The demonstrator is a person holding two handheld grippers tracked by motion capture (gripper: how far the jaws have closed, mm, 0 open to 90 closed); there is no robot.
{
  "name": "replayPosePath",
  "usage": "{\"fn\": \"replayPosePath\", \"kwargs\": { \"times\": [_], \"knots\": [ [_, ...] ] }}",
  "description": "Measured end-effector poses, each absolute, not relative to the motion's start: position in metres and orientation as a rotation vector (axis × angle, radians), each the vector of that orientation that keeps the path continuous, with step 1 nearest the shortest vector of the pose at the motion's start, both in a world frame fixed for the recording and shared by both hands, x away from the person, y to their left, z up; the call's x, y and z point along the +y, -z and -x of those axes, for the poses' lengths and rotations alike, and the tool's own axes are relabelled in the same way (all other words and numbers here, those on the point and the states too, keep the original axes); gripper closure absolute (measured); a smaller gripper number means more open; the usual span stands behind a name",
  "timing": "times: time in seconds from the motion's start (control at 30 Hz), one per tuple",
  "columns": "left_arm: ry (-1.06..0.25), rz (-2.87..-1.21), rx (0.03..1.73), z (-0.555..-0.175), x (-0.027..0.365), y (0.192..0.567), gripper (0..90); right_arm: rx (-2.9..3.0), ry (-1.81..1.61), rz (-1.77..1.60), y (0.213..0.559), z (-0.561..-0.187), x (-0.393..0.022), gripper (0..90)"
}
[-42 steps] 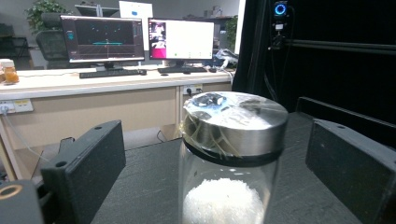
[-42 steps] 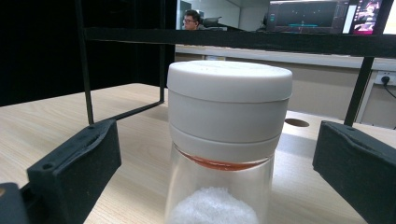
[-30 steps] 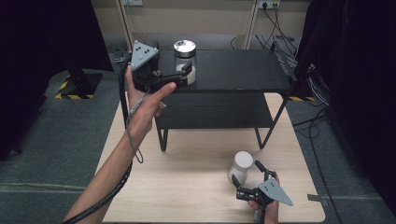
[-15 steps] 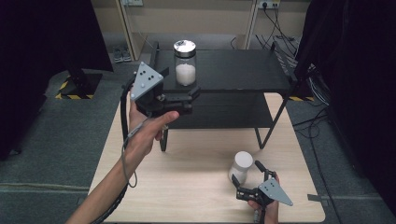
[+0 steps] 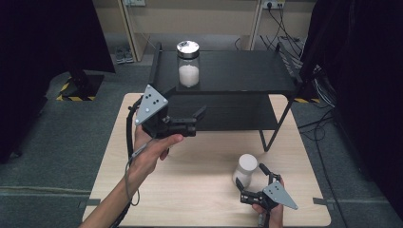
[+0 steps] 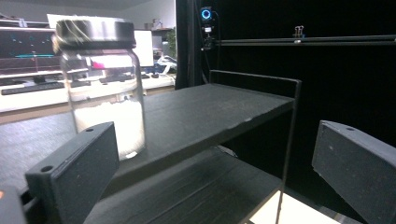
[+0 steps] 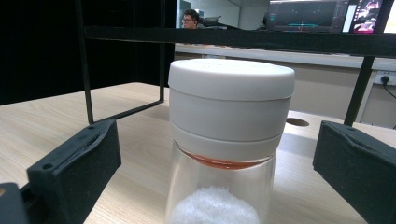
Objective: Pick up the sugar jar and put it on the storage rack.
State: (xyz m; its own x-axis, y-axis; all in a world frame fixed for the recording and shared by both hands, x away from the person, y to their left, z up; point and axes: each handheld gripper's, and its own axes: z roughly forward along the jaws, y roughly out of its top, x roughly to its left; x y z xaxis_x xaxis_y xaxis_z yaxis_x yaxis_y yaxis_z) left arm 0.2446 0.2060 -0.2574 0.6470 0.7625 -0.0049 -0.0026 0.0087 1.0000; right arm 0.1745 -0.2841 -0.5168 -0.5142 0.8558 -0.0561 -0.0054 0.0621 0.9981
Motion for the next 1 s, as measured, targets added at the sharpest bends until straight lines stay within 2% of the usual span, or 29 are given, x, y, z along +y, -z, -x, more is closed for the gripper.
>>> {"fn": "replayPosePath", "kwargs": {
  "times": [0.57,1.0],
  "knots": [
    [-0.630,-1.469,0.633,-0.239,0.208,0.314,0.1,1.627,-1.537,-0.866,0.517,-0.174,-0.285,0.9],
    [-0.646,-1.472,0.620,-0.232,0.207,0.340,0.0,1.630,-1.536,-0.863,0.517,-0.174,-0.284,0.9]
  ]
}}
